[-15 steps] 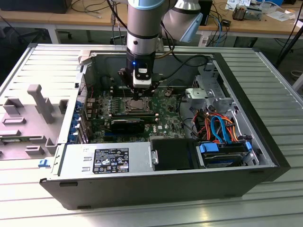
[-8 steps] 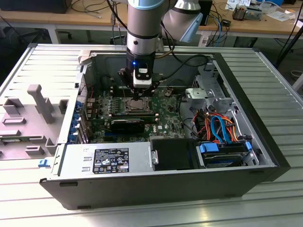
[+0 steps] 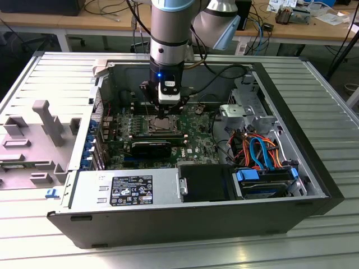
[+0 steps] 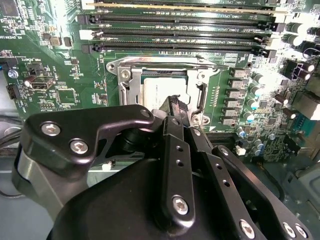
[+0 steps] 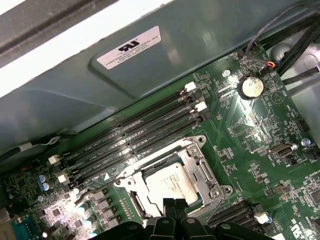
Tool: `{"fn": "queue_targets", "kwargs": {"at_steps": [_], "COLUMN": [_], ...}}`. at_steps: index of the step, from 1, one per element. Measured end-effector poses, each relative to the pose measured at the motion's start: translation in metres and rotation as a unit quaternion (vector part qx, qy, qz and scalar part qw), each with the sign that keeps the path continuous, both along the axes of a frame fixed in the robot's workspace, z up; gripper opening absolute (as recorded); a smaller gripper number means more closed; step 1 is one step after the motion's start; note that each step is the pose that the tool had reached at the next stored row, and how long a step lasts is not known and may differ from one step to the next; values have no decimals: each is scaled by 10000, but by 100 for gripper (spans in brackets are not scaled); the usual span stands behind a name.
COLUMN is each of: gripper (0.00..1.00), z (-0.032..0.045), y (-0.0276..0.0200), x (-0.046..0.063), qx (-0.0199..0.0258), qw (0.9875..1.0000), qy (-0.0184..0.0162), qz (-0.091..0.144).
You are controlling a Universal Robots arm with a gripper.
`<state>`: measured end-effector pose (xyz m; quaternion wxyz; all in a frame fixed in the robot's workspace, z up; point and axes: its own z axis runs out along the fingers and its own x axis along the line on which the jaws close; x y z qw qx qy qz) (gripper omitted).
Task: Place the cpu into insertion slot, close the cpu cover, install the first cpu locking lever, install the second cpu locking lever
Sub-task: 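Install the first cpu locking lever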
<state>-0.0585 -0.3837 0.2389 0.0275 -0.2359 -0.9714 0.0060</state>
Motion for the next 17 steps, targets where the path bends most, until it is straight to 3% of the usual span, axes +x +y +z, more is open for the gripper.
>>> {"fn": "queue_targets", "kwargs": {"at_steps": [17], "gripper": [11], "z": [0], "y": [0], "x": [0], "qx": [0], "qw": [9999], "qy": [0], "qz": [119]}}
